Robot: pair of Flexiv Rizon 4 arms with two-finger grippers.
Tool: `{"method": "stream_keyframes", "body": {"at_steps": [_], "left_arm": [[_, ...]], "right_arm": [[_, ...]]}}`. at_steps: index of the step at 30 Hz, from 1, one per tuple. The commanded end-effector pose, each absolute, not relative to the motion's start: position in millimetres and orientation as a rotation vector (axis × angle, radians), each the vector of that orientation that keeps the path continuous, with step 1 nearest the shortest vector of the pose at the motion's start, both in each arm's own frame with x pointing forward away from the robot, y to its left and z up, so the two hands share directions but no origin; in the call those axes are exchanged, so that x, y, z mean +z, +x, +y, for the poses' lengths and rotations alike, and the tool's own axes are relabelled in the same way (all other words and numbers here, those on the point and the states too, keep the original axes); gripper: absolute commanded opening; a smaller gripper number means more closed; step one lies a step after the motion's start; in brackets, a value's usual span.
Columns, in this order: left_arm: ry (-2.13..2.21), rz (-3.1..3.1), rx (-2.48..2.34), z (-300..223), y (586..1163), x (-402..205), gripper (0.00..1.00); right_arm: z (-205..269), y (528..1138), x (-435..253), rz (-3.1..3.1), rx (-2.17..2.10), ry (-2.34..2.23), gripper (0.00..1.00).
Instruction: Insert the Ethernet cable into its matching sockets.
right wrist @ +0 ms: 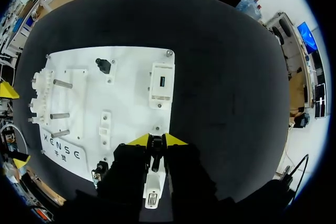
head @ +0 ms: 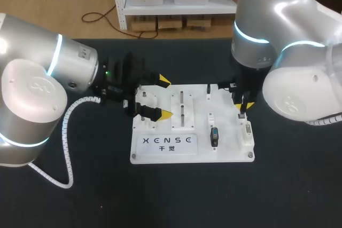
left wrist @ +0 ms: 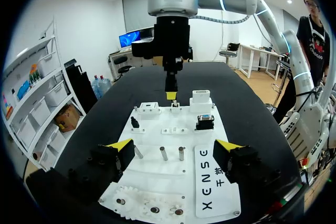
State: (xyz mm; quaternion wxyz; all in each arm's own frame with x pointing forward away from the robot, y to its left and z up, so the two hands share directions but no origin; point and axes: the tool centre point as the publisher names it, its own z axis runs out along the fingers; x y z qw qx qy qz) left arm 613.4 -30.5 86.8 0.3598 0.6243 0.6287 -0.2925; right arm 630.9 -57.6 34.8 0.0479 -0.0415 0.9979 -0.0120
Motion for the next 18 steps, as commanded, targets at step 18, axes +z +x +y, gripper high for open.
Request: {"method": "stream_keyframes", "body": {"at_steps": [18], "left_arm": [[1.610,1.621,-0.754,-31.1,614.4,85.7,1.00]], "right_arm": [[-57.2,633.8,30.2,3.032,-0.044,-0.151,0.00]]}}
